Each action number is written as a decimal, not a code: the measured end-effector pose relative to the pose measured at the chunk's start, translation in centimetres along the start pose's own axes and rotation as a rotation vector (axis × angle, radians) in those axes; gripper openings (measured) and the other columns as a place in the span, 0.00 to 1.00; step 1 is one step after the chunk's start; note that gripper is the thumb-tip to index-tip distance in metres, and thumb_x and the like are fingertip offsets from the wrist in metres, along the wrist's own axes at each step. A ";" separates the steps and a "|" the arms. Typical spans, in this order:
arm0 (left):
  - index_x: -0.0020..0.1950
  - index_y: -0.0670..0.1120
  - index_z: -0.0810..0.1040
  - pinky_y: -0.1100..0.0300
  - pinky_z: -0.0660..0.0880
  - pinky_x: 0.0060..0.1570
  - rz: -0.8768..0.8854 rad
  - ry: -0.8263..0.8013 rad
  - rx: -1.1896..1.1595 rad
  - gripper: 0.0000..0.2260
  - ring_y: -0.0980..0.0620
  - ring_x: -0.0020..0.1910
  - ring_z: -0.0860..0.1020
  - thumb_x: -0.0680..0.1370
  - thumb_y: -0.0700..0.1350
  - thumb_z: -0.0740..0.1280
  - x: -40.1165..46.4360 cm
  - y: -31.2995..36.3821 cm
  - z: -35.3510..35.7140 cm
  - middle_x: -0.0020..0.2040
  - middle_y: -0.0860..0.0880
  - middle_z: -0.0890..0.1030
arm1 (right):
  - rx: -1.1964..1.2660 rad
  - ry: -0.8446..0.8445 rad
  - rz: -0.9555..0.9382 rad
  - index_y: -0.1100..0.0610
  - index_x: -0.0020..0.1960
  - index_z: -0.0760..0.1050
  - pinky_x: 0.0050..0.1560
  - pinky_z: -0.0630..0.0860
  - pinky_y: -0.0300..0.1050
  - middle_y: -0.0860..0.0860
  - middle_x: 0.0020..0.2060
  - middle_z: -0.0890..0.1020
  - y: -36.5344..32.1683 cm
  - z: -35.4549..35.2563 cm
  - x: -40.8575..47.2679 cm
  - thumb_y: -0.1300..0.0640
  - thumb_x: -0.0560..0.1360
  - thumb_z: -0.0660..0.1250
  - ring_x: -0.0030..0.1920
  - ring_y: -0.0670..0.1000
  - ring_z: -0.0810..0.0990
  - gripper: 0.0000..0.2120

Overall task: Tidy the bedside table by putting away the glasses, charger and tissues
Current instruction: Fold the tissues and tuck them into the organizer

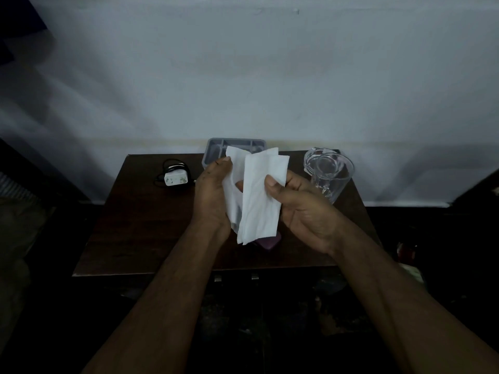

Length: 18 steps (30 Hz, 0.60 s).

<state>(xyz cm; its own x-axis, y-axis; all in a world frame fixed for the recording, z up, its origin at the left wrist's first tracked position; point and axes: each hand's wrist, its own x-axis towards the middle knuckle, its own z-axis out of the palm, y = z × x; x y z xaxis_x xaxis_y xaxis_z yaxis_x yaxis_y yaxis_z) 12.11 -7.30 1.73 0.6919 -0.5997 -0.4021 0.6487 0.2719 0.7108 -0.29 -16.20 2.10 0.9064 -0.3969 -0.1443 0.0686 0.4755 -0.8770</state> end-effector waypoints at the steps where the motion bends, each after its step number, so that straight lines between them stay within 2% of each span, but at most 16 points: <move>1: 0.76 0.35 0.69 0.37 0.67 0.70 -0.034 -0.031 -0.008 0.24 0.32 0.66 0.73 0.84 0.48 0.59 -0.2 0.1 0.0 0.67 0.32 0.74 | -0.006 -0.005 0.008 0.61 0.67 0.76 0.67 0.77 0.56 0.63 0.64 0.81 0.0 0.2 0.0 0.56 0.78 0.65 0.63 0.58 0.81 0.19; 4: 0.76 0.37 0.70 0.42 0.74 0.64 -0.095 -0.118 -0.022 0.25 0.37 0.58 0.78 0.84 0.53 0.59 -0.2 0.2 -0.2 0.60 0.37 0.80 | -0.052 0.015 0.032 0.66 0.68 0.74 0.70 0.74 0.61 0.65 0.65 0.80 0.3 0.4 0.0 0.56 0.77 0.65 0.65 0.62 0.79 0.22; 7: 0.77 0.38 0.69 0.39 0.68 0.72 -0.135 -0.208 -0.056 0.30 0.37 0.64 0.75 0.84 0.59 0.59 -0.2 0.2 -0.3 0.63 0.37 0.78 | -0.089 0.028 0.034 0.66 0.69 0.73 0.72 0.71 0.62 0.65 0.65 0.80 0.5 0.3 0.1 0.58 0.80 0.63 0.69 0.65 0.76 0.20; 8: 0.76 0.39 0.70 0.39 0.69 0.71 -0.146 -0.235 -0.051 0.31 0.37 0.63 0.76 0.83 0.61 0.59 -0.2 0.2 -0.3 0.63 0.37 0.78 | -0.086 0.029 0.031 0.65 0.69 0.74 0.72 0.72 0.61 0.65 0.65 0.80 0.4 0.3 0.2 0.58 0.80 0.63 0.69 0.64 0.76 0.20; 10: 0.75 0.39 0.71 0.40 0.73 0.66 -0.138 -0.245 0.000 0.27 0.38 0.60 0.78 0.83 0.57 0.61 -0.3 0.0 -0.2 0.65 0.36 0.78 | -0.068 0.027 0.018 0.63 0.68 0.76 0.71 0.73 0.59 0.64 0.65 0.80 0.2 0.3 0.1 0.57 0.78 0.65 0.67 0.62 0.78 0.20; 13: 0.71 0.39 0.75 0.32 0.72 0.67 -0.053 -0.159 0.048 0.18 0.32 0.64 0.78 0.82 0.43 0.65 0.0 -0.2 -0.2 0.69 0.33 0.77 | -0.065 0.063 -0.034 0.59 0.63 0.79 0.68 0.76 0.55 0.61 0.64 0.82 -0.2 0.2 -0.1 0.55 0.76 0.67 0.63 0.57 0.81 0.17; 16: 0.67 0.42 0.78 0.33 0.73 0.67 -0.013 -0.065 -0.032 0.15 0.35 0.66 0.79 0.80 0.39 0.68 0.5 0.1 -0.5 0.67 0.37 0.80 | 0.037 0.207 -0.111 0.60 0.62 0.79 0.66 0.78 0.56 0.57 0.58 0.84 -1.2 -0.5 0.0 0.55 0.79 0.66 0.60 0.56 0.82 0.14; 18: 0.71 0.42 0.77 0.36 0.75 0.66 -0.025 -0.083 -0.093 0.18 0.37 0.66 0.79 0.81 0.40 0.67 0.7 0.4 -0.7 0.68 0.39 0.80 | 0.200 0.282 -0.144 0.59 0.61 0.79 0.63 0.80 0.55 0.54 0.55 0.86 -1.7 -1.3 0.1 0.56 0.82 0.64 0.57 0.54 0.84 0.11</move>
<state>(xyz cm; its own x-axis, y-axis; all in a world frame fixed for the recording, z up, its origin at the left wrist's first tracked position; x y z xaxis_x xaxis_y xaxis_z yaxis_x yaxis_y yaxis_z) 13.09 -7.01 1.35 0.6485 -0.6667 -0.3672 0.6949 0.3217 0.6431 -0.86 -18.07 3.01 0.7332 -0.6582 -0.1710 0.2922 0.5320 -0.7947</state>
